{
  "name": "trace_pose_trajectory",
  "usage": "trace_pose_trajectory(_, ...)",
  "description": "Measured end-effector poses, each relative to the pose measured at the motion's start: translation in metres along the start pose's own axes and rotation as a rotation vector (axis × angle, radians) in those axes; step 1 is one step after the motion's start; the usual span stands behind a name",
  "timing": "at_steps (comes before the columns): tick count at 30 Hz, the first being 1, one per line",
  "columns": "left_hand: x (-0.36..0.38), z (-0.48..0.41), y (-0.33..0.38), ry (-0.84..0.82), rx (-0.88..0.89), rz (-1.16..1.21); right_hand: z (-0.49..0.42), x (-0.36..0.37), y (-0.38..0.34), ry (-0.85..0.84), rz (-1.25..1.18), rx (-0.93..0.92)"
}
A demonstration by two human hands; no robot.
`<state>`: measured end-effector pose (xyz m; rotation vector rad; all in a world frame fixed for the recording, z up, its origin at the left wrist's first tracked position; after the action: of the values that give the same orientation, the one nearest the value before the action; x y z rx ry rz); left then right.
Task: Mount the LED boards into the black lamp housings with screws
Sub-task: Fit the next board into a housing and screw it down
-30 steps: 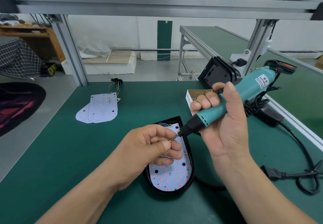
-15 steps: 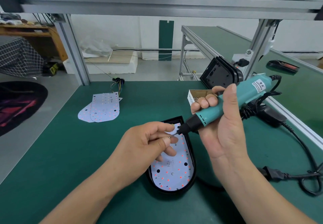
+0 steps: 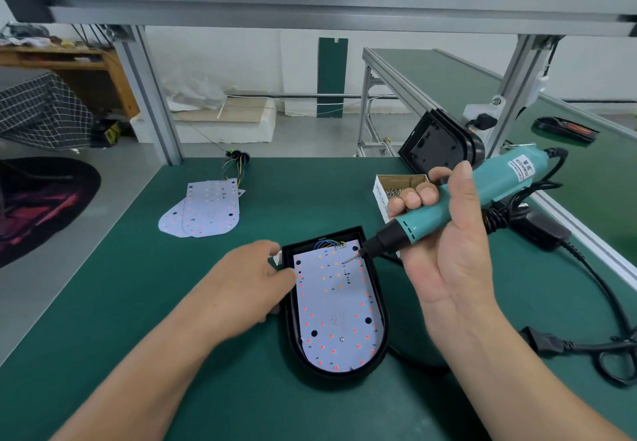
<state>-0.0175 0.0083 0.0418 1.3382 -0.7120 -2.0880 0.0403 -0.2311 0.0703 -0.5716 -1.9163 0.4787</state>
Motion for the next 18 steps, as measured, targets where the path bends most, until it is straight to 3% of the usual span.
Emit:
trace_pose_trajectory(8, 0.002, 0.001, -0.002, 0.016, -0.004, -0.009, -0.001, -0.002, -0.001, 0.030, 0.002, 0.008)
trace_pose_trajectory(12, -0.006, 0.013, 0.016, 0.193, 0.242, -0.118, -0.002, -0.003, -0.003, 0.044, -0.009, 0.003)
trace_pose_trajectory(15, 0.008, 0.021, 0.029, 0.002, 0.451, -0.201, -0.002, -0.003, -0.003, 0.051, -0.015, -0.003)
trace_pose_trajectory(18, 0.031, 0.022, 0.037, -0.164, 0.554, -0.389, -0.003, -0.004, -0.004, 0.057, -0.022, -0.007)
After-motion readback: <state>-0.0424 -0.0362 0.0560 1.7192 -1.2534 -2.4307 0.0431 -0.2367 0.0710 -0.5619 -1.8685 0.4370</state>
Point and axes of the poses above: each hand's wrist, its own z-axis away from the middle knuckle, its own x-axis out of the palm, y = z × x, the point moved 4 cm from there along -z, towards the middle knuckle, and after that the axes turned 15 degrees about -y, right-handed, at the moved point
